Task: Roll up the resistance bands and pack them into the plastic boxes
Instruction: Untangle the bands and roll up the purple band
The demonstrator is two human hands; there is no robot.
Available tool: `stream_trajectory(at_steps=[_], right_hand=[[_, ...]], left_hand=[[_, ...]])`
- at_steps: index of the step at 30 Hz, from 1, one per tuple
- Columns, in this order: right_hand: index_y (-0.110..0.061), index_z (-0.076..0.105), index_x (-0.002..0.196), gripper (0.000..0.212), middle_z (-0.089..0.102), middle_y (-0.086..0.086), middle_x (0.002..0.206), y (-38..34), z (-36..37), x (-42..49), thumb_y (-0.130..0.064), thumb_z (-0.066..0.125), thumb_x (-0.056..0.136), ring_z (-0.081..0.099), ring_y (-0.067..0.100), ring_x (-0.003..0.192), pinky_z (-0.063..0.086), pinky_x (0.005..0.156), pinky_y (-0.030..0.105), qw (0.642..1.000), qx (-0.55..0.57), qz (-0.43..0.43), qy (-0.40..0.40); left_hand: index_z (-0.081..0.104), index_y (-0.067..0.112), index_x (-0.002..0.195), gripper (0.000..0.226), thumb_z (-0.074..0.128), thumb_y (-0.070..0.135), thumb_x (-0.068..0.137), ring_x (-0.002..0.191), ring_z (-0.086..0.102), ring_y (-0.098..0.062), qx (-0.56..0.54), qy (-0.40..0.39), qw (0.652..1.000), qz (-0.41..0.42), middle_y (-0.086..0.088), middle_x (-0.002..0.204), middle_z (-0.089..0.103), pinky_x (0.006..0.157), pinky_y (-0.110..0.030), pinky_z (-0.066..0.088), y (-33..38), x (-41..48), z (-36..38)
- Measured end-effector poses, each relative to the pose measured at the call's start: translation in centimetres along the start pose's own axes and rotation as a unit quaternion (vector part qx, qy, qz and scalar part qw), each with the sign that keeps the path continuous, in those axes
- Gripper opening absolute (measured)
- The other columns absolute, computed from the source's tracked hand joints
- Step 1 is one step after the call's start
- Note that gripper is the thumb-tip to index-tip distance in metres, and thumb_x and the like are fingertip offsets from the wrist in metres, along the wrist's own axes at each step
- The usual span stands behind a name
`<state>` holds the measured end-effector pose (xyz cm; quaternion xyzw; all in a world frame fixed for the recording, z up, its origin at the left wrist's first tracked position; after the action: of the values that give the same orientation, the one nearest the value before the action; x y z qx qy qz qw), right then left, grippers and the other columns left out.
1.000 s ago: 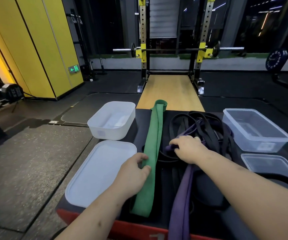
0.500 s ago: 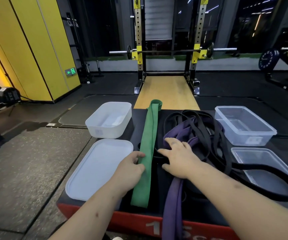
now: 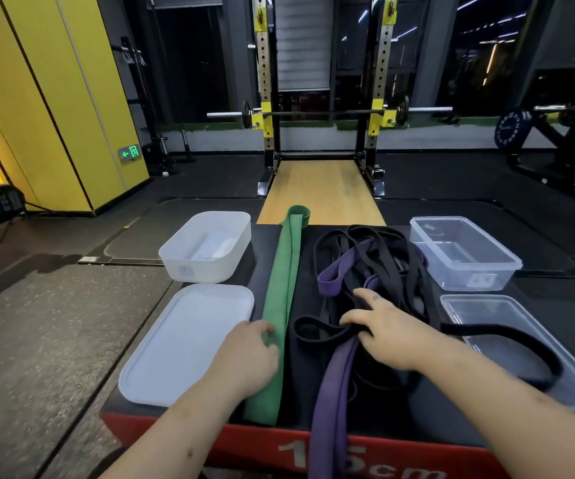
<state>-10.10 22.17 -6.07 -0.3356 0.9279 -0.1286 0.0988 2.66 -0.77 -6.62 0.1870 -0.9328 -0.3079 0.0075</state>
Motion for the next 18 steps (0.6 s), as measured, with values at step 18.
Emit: stream_trajectory(at_steps=[18], right_hand=[[-0.036, 0.014, 0.158, 0.094, 0.060, -0.003, 0.094, -3.4, 2.5, -2.2, -0.028, 0.068, 0.082, 0.060, 0.017, 0.081, 0.043, 0.065, 0.031, 0.956, 0.234, 0.146, 0.102]], left_hand=[[0.059, 0.025, 0.116, 0.027, 0.052, 0.035, 0.092, 0.115, 0.056, -0.027, 0.270, 0.019, 0.947, 0.175, -0.001, 0.118, 0.061, 0.098, -0.044, 0.037, 8.3, 1.6, 1.1]])
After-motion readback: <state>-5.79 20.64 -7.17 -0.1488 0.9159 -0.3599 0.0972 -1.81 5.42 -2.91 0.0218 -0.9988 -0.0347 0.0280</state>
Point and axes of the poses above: each hand's wrist, its own x-axis towards the middle knuckle, its own z-axis out of the palm, y = z × x, the point moved 2 cm from there along x, towards the middle knuckle
